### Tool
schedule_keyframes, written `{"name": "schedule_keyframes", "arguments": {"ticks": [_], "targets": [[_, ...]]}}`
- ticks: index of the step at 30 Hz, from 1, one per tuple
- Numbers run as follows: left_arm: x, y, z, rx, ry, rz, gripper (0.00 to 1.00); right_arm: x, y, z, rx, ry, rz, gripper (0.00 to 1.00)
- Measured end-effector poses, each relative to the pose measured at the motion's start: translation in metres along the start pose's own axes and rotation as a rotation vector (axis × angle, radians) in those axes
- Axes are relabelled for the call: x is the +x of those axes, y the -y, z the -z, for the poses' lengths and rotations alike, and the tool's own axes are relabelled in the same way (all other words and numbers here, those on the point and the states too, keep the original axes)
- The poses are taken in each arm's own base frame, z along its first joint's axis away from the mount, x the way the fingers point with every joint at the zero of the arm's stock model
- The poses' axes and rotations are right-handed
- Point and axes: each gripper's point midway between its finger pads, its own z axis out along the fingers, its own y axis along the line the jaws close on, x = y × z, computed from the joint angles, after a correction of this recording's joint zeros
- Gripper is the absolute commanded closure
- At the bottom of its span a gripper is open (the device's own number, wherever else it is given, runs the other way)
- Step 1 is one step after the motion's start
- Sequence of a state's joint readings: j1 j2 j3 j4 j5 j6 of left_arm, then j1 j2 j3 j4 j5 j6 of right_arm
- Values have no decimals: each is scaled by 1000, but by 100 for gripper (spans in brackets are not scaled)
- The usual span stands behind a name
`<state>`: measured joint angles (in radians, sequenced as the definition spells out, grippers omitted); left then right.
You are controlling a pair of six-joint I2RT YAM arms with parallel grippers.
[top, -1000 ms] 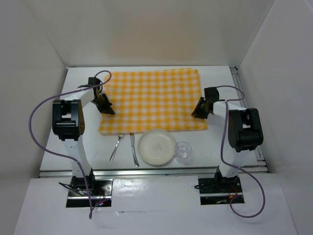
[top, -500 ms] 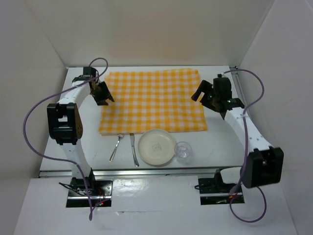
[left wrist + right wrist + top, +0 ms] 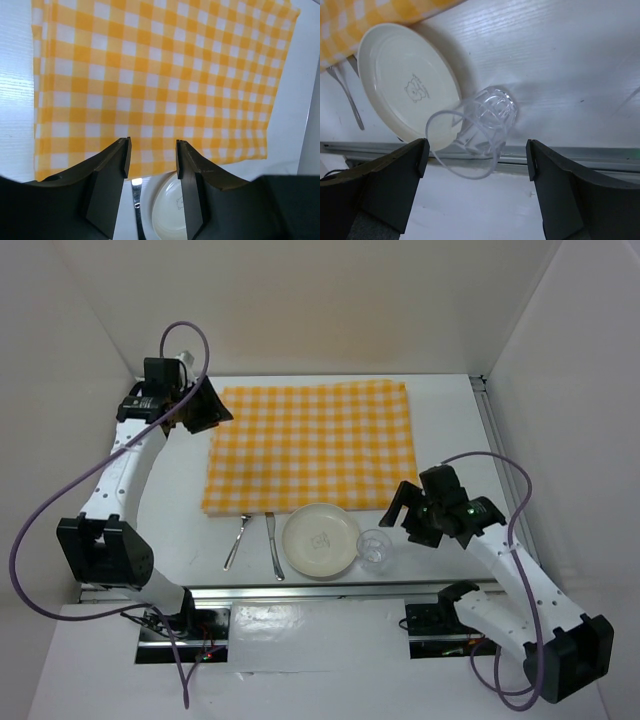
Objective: Set the dinner table for one person
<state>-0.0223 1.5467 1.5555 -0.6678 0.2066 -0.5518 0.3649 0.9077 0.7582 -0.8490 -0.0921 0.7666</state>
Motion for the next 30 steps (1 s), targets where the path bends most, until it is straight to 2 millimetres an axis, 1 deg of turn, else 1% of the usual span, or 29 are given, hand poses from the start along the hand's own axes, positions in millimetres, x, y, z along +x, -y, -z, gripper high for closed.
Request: {"name": "schedule_keyframes", "arguments": {"ticks": [3,4,5,6,7,8,10,14,15,17,18,19,22,23,25,26,27,30], "targets": [[3,-1,-1,0,-6,0,42,12,-4,3,-18,-22,11,15],[6,-2,-2,-3,-15,1,43,15,-4,2,-18,-31,12,19],[10,-4,-3,-8,-27,3,43,19,-4,1,-17,-44,11,26],[12,-6,-4,-10,-35,5,43,22,-3,-1,-12,-55,13,27],[15,-7,-4,-12,-43,7,43,27,-2,-3,-4,-70,13,33],[17,-7,-5,-14,-49,8,43,31,0,-6,4,-83,16,36],[18,-7,-5,-13,-53,7,45,40,5,-11,24,-110,14,40],[19,-5,-6,-7,-56,3,45,50,10,-18,51,-138,16,40],[20,-4,-6,-6,-57,2,45,52,11,-20,56,-142,16,41],[20,-3,-6,-3,-59,1,45,57,14,-23,68,-154,19,47],[21,-3,-6,-2,-60,1,45,59,15,-26,76,-157,16,54],[21,-3,-6,-2,-60,1,45,60,16,-27,80,-163,18,57],[21,-2,-6,1,-62,1,46,62,18,-31,105,-159,18,71],[21,-2,-6,2,-62,1,46,62,18,-32,112,-157,13,79],[22,-1,-6,6,-65,-1,46,60,21,-33,130,-145,7,87],[22,0,-6,7,-66,-1,46,60,21,-34,135,-141,-4,96],[22,0,-6,10,-67,-2,46,59,23,-34,144,-135,-8,100],[23,2,-6,15,-70,-3,46,57,24,-34,162,-116,-26,100]]}}
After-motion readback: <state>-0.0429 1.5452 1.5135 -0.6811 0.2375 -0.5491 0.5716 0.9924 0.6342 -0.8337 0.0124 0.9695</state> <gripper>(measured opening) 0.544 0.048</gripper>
